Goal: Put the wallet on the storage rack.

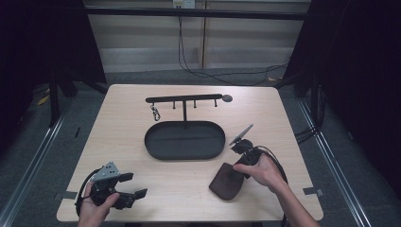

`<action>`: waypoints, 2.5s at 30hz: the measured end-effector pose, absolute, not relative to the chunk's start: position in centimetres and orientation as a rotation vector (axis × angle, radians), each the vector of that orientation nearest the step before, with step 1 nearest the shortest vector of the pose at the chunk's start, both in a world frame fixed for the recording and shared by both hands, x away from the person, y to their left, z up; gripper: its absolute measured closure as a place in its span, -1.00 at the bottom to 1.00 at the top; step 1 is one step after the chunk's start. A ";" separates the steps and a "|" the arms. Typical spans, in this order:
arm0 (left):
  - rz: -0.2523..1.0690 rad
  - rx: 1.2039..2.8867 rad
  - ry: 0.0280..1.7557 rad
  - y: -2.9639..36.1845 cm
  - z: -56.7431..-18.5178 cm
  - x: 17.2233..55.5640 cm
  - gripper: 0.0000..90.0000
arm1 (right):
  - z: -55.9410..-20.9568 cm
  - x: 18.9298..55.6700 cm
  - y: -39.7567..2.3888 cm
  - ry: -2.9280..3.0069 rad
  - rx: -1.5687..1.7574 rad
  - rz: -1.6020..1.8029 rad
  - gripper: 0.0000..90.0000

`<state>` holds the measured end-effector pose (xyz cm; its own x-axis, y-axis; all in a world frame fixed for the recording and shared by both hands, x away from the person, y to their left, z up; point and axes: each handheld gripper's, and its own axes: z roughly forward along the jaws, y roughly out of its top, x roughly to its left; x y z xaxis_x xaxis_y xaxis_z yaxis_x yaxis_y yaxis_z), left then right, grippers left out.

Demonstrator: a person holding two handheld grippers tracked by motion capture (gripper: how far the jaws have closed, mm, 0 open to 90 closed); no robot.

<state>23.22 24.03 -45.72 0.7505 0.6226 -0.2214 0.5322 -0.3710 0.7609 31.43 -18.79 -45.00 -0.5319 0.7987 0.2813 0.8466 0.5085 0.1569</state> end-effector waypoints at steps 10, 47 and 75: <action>0.121 2.055 0.866 24.1 -45.7 23.2 -0.62 | -43.7 31.3 -19.2 -2.603 -1.425 -0.446 0.38; 0.119 2.027 0.886 24.5 -45.6 23.3 -0.62 | -39.5 31.5 -18.0 -2.661 -1.421 -0.383 0.76; 0.104 2.033 0.886 24.5 -45.6 23.5 -0.63 | -36.4 33.1 -17.2 -2.714 -1.416 -0.271 0.83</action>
<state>23.49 24.53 -45.58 0.7411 0.6236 -0.2486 0.5488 -0.3493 0.7595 33.09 -17.15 -36.37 -0.5736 0.8069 0.1413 0.8189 0.5603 0.1243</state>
